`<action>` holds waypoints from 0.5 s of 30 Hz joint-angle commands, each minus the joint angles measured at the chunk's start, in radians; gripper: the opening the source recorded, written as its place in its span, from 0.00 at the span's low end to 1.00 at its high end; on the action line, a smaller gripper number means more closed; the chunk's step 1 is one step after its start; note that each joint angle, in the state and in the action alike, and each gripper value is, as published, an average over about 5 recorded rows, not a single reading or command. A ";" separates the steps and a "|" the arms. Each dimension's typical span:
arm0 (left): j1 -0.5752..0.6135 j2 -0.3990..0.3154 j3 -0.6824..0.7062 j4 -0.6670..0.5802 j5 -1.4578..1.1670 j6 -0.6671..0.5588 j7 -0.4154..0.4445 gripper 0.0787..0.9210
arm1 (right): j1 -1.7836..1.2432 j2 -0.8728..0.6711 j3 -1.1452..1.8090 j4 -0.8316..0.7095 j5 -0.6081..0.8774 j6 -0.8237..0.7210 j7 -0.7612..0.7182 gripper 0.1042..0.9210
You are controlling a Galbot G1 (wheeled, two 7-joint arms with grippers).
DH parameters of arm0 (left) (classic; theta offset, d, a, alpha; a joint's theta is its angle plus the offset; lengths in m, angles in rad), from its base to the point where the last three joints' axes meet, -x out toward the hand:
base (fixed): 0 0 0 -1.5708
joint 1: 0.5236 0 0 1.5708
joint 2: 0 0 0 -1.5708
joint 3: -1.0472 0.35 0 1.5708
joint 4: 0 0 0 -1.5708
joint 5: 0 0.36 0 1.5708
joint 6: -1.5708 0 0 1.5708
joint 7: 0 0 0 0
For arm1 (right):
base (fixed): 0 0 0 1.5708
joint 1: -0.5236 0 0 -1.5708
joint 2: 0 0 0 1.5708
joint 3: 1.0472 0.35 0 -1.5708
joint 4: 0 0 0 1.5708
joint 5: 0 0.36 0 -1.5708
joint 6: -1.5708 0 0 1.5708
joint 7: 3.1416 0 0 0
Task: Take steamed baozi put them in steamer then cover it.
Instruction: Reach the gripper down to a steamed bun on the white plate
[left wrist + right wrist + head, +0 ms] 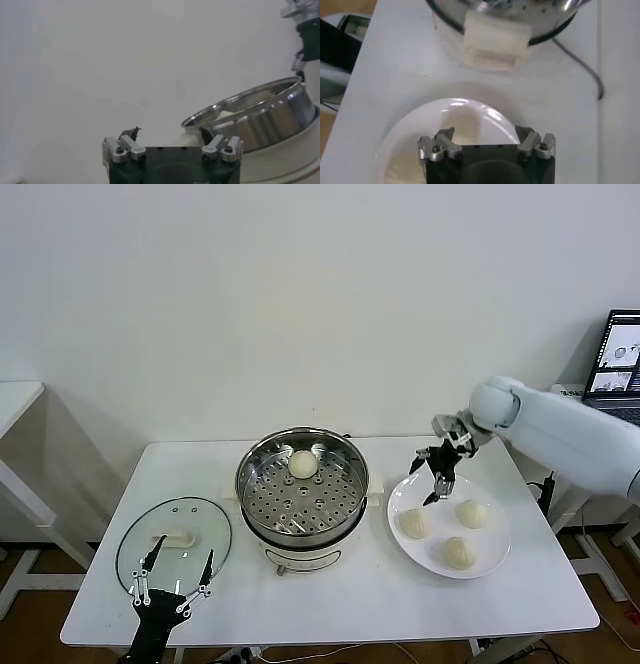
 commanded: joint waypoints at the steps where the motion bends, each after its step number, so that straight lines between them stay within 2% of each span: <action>1: 0.003 -0.003 -0.006 0.001 0.001 0.000 0.000 0.88 | -0.108 0.011 0.005 -0.024 -0.011 -0.055 0.045 0.88; 15: 0.009 -0.005 -0.003 0.007 0.003 -0.005 0.000 0.88 | -0.142 0.049 0.030 -0.050 -0.082 -0.053 0.067 0.88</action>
